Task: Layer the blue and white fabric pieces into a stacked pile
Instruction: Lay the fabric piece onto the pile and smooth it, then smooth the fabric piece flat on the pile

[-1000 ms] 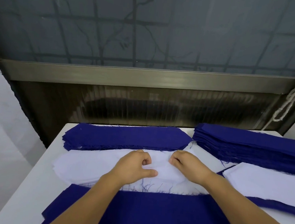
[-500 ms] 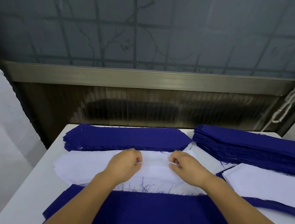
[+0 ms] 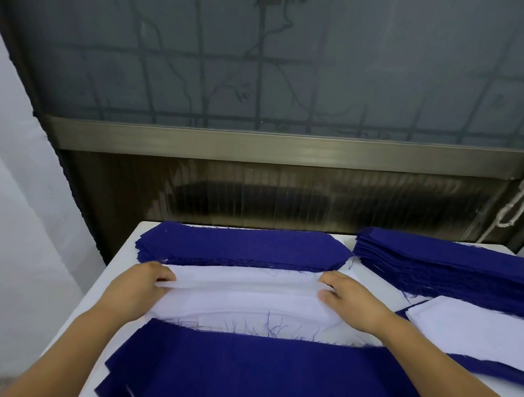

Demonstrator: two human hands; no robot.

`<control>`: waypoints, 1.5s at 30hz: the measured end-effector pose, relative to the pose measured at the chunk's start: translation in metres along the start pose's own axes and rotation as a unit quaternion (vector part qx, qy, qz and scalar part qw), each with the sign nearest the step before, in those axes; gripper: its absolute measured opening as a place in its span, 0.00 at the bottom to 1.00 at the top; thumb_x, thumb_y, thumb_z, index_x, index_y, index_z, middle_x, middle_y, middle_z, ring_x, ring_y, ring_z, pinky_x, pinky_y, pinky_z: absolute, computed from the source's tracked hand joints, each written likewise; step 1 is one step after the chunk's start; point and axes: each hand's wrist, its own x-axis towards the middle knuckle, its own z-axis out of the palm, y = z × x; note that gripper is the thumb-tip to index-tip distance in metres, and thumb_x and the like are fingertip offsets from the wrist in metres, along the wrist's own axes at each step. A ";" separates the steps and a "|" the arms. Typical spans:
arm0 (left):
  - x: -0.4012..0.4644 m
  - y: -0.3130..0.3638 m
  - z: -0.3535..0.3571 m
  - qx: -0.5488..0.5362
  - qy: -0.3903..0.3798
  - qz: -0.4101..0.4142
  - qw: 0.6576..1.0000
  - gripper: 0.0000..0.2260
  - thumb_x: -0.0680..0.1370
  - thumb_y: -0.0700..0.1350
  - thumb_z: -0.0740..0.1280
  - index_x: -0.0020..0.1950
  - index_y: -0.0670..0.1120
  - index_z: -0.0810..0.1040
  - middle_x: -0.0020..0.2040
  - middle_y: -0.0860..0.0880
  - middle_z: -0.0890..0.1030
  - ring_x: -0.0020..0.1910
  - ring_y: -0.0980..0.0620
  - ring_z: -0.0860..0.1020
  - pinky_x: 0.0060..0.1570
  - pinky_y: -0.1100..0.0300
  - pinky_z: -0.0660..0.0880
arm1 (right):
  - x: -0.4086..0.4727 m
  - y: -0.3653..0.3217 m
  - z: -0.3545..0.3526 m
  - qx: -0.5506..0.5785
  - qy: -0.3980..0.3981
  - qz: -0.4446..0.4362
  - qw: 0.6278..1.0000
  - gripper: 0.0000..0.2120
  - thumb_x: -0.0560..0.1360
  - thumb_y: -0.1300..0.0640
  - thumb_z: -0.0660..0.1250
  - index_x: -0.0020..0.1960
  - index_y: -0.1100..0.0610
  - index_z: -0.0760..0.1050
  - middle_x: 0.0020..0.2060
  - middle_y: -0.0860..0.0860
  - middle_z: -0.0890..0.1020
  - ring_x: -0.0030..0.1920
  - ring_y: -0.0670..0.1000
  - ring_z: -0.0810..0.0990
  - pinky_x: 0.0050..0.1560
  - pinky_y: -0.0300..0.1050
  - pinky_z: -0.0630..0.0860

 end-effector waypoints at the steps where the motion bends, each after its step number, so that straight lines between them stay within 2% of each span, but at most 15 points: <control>1: -0.002 0.001 -0.001 -0.005 0.003 0.000 1.000 0.09 0.79 0.43 0.64 0.56 0.52 0.80 0.55 0.54 0.79 0.50 0.57 0.75 0.52 0.67 0.70 | -0.003 -0.002 -0.002 0.000 -0.001 -0.005 1.000 0.06 0.81 0.54 0.60 0.54 0.49 0.74 0.51 0.45 0.76 0.51 0.45 0.74 0.49 0.31 0.69; 4: -0.009 0.004 -0.003 -0.023 0.013 0.002 1.000 0.11 0.80 0.43 0.63 0.58 0.51 0.81 0.56 0.54 0.79 0.50 0.56 0.75 0.52 0.68 0.70 | -0.018 -0.005 -0.010 -0.008 0.010 -0.027 1.000 0.08 0.80 0.55 0.62 0.43 0.45 0.72 0.44 0.44 0.75 0.44 0.44 0.75 0.46 0.32 0.71; 8: -0.024 0.007 -0.006 -0.044 0.004 0.044 0.998 0.08 0.80 0.45 0.64 0.55 0.57 0.78 0.53 0.58 0.79 0.50 0.57 0.77 0.48 0.72 0.71 | -0.049 -0.002 -0.020 0.003 0.001 -0.025 1.000 0.06 0.79 0.53 0.64 0.44 0.46 0.75 0.43 0.45 0.77 0.44 0.45 0.76 0.47 0.36 0.74; 12: -0.033 0.023 -0.015 -0.075 0.005 0.092 0.993 0.06 0.78 0.45 0.67 0.46 0.58 0.75 0.47 0.59 0.79 0.47 0.57 0.78 0.50 0.66 0.75 | -0.070 -0.005 -0.041 0.052 -0.017 0.011 0.998 0.07 0.79 0.53 0.65 0.42 0.49 0.78 0.40 0.46 0.80 0.42 0.47 0.78 0.46 0.40 0.75; 15: -0.038 0.036 -0.023 -0.111 0.058 0.106 0.986 0.09 0.77 0.41 0.68 0.44 0.56 0.76 0.45 0.58 0.79 0.45 0.56 0.77 0.46 0.67 0.74 | -0.086 -0.010 -0.053 0.037 0.076 -0.010 0.996 0.07 0.79 0.52 0.63 0.45 0.47 0.78 0.42 0.41 0.79 0.46 0.41 0.78 0.48 0.34 0.74; 19: -0.065 0.030 -0.024 -0.146 0.113 0.123 0.975 0.14 0.73 0.37 0.72 0.44 0.57 0.78 0.46 0.62 0.77 0.47 0.59 0.76 0.46 0.73 0.68 | -0.123 -0.009 -0.036 -0.054 0.211 -0.143 0.965 0.06 0.79 0.55 0.64 0.46 0.48 0.78 0.44 0.37 0.77 0.48 0.40 0.76 0.49 0.30 0.69; 21: -0.084 0.018 -0.015 -0.151 0.083 0.153 0.973 0.17 0.70 0.36 0.75 0.43 0.59 0.79 0.47 0.63 0.78 0.49 0.60 0.77 0.48 0.73 0.69 | -0.142 0.000 -0.012 -0.099 0.236 -0.195 0.947 0.07 0.79 0.56 0.64 0.46 0.50 0.80 0.46 0.40 0.79 0.46 0.40 0.75 0.49 0.32 0.69; 25: -0.109 0.004 0.013 -0.132 0.009 0.202 0.970 0.20 0.66 0.31 0.76 0.39 0.57 0.80 0.53 0.67 0.77 0.52 0.66 0.74 0.49 0.75 0.69 | -0.166 0.020 0.030 -0.153 0.242 -0.234 0.929 0.23 0.83 0.48 0.51 0.46 0.51 0.84 0.47 0.45 0.82 0.46 0.44 0.79 0.49 0.36 0.72; 28: -0.113 0.000 0.021 -0.119 0.002 0.215 0.969 0.18 0.64 0.31 0.75 0.39 0.55 0.81 0.52 0.66 0.77 0.50 0.65 0.75 0.50 0.73 0.69 | -0.170 0.022 0.034 -0.151 0.241 -0.226 0.932 0.24 0.83 0.47 0.51 0.47 0.52 0.85 0.47 0.46 0.83 0.46 0.45 0.80 0.50 0.36 0.73; 33: -0.112 0.001 0.017 -0.102 -0.024 0.242 0.965 0.13 0.68 0.38 0.75 0.41 0.57 0.82 0.54 0.69 0.75 0.52 0.65 0.75 0.52 0.67 0.71 | -0.172 0.014 0.026 -0.164 0.209 -0.229 0.937 0.23 0.82 0.48 0.52 0.49 0.51 0.85 0.48 0.46 0.83 0.45 0.46 0.81 0.48 0.37 0.74; 35: -0.115 0.001 0.014 -0.098 -0.043 0.245 0.964 0.07 0.70 0.52 0.74 0.44 0.62 0.80 0.58 0.73 0.70 0.57 0.67 0.71 0.57 0.72 0.68 | -0.177 0.013 0.021 -0.154 0.179 -0.209 0.949 0.19 0.80 0.44 0.56 0.50 0.49 0.84 0.50 0.43 0.81 0.49 0.43 0.79 0.51 0.36 0.73; 38: -0.118 -0.001 0.013 -0.089 -0.071 0.227 0.967 0.12 0.69 0.68 0.68 0.48 0.67 0.76 0.58 0.74 0.70 0.61 0.73 0.64 0.58 0.80 0.58 | -0.180 0.014 0.018 -0.144 0.163 -0.189 0.958 0.19 0.79 0.40 0.56 0.52 0.47 0.83 0.53 0.41 0.80 0.53 0.38 0.75 0.53 0.35 0.71; 41: -0.118 0.000 0.016 -0.081 -0.034 0.229 0.969 0.15 0.69 0.71 0.62 0.49 0.66 0.76 0.54 0.70 0.74 0.60 0.73 0.65 0.57 0.81 0.56 | -0.179 0.017 0.019 -0.142 0.185 -0.177 0.956 0.20 0.81 0.44 0.55 0.51 0.49 0.84 0.51 0.43 0.81 0.52 0.40 0.76 0.52 0.36 0.72; 43: -0.117 -0.001 0.020 -0.064 -0.025 0.237 0.969 0.16 0.69 0.71 0.62 0.49 0.64 0.78 0.53 0.71 0.73 0.59 0.73 0.66 0.58 0.80 0.58 | -0.177 0.018 0.019 -0.139 0.187 -0.160 0.959 0.14 0.77 0.47 0.61 0.49 0.49 0.84 0.50 0.44 0.82 0.50 0.40 0.77 0.51 0.36 0.73; 45: -0.114 -0.001 0.019 -0.054 -0.026 0.241 0.969 0.12 0.69 0.67 0.66 0.47 0.63 0.79 0.53 0.71 0.74 0.55 0.72 0.70 0.56 0.78 0.62 | -0.175 0.022 0.016 -0.150 0.190 -0.144 0.960 0.08 0.70 0.51 0.69 0.47 0.49 0.84 0.48 0.43 0.81 0.47 0.41 0.77 0.50 0.35 0.72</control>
